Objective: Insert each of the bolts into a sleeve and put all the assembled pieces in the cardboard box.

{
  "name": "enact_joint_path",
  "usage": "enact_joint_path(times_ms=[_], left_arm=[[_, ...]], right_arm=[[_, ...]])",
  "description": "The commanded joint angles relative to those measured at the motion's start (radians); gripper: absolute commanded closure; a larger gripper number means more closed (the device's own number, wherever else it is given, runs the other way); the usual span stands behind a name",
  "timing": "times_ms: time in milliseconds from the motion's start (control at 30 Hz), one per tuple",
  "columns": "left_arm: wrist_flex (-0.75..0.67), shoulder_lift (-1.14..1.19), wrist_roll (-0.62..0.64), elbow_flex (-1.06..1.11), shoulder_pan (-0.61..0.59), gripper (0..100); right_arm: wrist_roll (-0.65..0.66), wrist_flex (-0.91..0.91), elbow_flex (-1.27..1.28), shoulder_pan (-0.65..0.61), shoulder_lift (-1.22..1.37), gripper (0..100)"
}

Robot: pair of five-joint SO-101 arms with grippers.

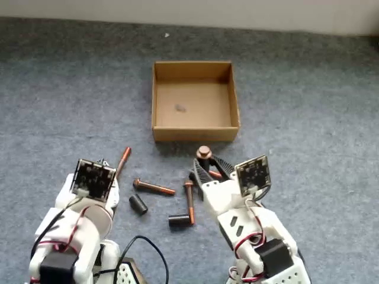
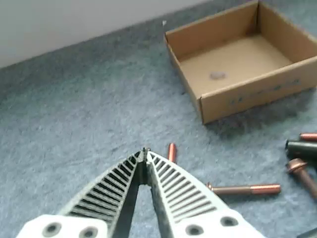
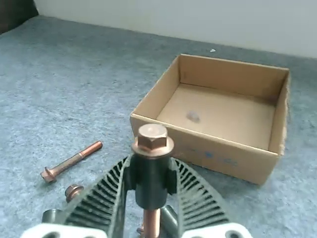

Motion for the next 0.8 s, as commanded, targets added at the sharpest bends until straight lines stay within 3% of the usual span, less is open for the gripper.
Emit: enact_joint_path(times_ms=[0,233,767], left_arm=[[-0.075,-0.012,-0.041,0.143,-0.099,99],[-0.221,-0.012,-0.041,0.387,-0.168,99],[-0.221,-0.012,-0.044,0.403,-0.186,99]], right_arm=[[-0.015,0.047,-0.194,0.042,0.134,99.3],[-0.015,0.073,-0.544,0.096,0.645,99.3],[0.087,0.065,-1.21,0.133,1.4,99.3]])
